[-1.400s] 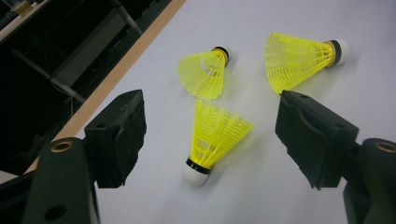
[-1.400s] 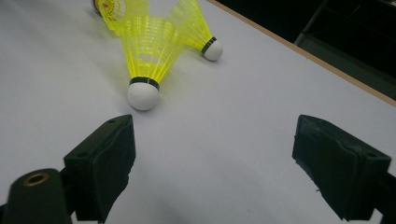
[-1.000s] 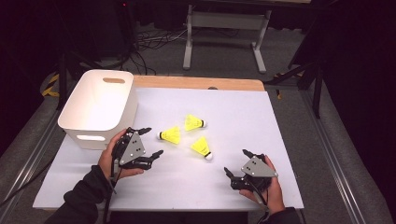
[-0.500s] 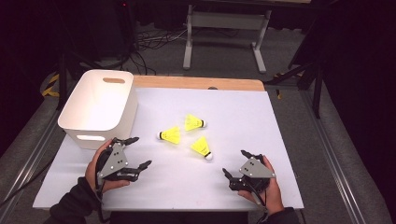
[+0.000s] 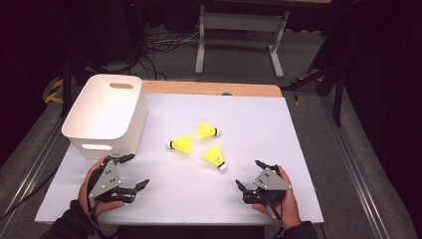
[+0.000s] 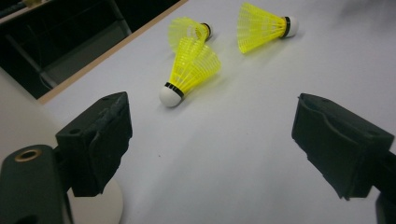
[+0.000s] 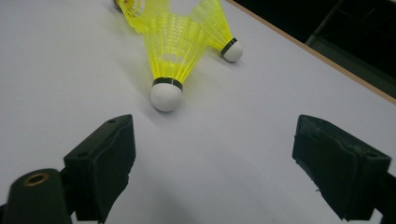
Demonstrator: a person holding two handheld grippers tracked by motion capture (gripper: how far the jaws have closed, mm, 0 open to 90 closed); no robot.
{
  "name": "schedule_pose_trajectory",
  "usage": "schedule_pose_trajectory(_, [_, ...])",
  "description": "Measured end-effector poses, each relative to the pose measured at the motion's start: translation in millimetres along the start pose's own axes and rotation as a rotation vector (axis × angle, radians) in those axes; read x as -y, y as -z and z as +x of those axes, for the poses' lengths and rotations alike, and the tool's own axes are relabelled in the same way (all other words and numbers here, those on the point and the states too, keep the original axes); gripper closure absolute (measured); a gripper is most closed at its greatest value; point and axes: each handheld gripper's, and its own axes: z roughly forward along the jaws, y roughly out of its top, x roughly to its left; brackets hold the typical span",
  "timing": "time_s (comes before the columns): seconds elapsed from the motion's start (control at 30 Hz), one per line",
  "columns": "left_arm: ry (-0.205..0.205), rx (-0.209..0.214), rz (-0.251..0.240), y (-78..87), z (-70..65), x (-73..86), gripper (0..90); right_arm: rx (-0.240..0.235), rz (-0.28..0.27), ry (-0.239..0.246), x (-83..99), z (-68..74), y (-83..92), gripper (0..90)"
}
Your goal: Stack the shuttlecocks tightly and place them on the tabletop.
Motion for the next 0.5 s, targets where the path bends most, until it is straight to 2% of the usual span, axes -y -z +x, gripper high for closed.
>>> schedule_pose_trajectory(0.07, [0.006, 0.005, 0.000, 3.4, 0.9, 2.4, 11.4, -0.008, -0.009, -0.007, -0.3, 0.1, -0.1, 14.2])
schedule_pose_trajectory(0.23, [0.060, 0.000, -0.022, 19.8, 10.7, 16.0, 7.5, -0.006, -0.010, -0.014, -2.1, 1.0, -1.4, 14.2])
schedule_pose_trajectory(0.37, [0.098, -0.013, -0.028, 28.1, 15.3, 24.3, 6.9, -0.019, -0.054, -0.056, -4.6, 0.2, 1.1, 14.5])
schedule_pose_trajectory(0.43, [0.100, -0.013, -0.026, 30.4, 16.2, 26.5, 6.9, -0.014, -0.058, -0.062, -5.6, -0.2, 1.7, 14.7])
schedule_pose_trajectory(0.47, [0.101, -0.015, -0.022, 31.8, 16.7, 28.2, 6.8, -0.012, -0.070, -0.096, -7.4, -2.0, 2.3, 15.0])
schedule_pose_trajectory(0.5, [0.103, -0.017, -0.020, 33.1, 17.2, 29.2, 6.8, -0.012, -0.070, -0.096, -7.4, -2.0, 2.3, 15.0])
